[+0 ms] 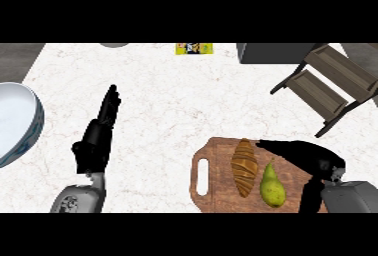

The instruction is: Pick the pear from the cutting board and place it in the tiered basket

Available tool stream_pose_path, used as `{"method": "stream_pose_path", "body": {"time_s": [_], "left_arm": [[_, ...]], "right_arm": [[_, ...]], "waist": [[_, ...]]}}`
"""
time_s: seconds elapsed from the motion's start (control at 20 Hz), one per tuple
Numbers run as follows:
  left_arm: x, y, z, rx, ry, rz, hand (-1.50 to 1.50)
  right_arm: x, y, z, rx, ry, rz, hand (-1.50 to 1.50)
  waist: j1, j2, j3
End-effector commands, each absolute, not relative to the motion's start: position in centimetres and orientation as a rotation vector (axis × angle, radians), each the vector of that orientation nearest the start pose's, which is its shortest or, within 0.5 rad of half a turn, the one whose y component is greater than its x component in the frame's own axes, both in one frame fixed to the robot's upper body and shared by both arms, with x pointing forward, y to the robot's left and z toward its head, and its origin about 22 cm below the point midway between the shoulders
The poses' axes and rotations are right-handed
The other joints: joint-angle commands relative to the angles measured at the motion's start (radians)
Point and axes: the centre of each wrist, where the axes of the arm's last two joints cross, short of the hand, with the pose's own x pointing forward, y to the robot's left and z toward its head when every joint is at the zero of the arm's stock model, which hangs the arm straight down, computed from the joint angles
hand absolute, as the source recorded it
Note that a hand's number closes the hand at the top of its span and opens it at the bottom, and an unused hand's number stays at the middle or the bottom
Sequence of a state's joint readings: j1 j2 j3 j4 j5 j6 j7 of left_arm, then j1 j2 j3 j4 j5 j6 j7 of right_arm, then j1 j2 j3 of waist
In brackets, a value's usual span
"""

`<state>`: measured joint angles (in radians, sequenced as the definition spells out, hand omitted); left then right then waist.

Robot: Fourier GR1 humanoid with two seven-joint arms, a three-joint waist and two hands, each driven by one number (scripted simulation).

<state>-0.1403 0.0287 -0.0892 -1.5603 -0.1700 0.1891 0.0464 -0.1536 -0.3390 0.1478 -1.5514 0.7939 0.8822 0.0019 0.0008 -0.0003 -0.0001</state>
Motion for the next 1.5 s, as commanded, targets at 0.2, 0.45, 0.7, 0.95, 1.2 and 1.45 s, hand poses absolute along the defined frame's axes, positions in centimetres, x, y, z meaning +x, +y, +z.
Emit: {"method": "stream_pose_path", "body": {"time_s": [0.2, 0.45, 0.7, 0.95, 1.2, 1.45], "left_arm": [[26.9, 20.0, 3.2, 0.191, -1.667, -0.121, 0.0], [28.1, 20.4, 2.3, 0.21, -1.664, -0.1, 0.0], [27.5, 20.8, 3.3, 0.187, -1.678, -0.099, 0.0], [27.3, 19.7, 2.8, 0.187, -1.663, -0.099, 0.0], [26.6, 20.7, 3.9, 0.175, -1.656, -0.117, 0.0], [27.1, 21.6, 2.7, 0.223, -1.661, -0.113, 0.0]], "right_arm": [[27.9, -24.9, 2.4, -0.163, -0.941, 1.51, -1.5], [25.6, -25.8, 2.0, -0.13, -0.941, 1.487, -1.5], [27.5, -23.0, -1.0, -0.172, -0.971, 1.408, 1.5], [26.3, -25.0, -0.3, -0.304, -1.135, 1.484, 1.5], [24.4, -23.3, -4.4, -0.36, -1.148, 1.503, 1.5], [25.8, -27.8, 5.5, -0.611, -1.148, 1.702, 1.5]], "waist": [[0.0, 0.0, 0.0], [-0.004, 0.0, 0.0], [0.002, 0.001, 0.0], [0.0, 0.0, 0.0], [0.002, 0.0, 0.0], [-0.019, -0.003, -0.002]]}}
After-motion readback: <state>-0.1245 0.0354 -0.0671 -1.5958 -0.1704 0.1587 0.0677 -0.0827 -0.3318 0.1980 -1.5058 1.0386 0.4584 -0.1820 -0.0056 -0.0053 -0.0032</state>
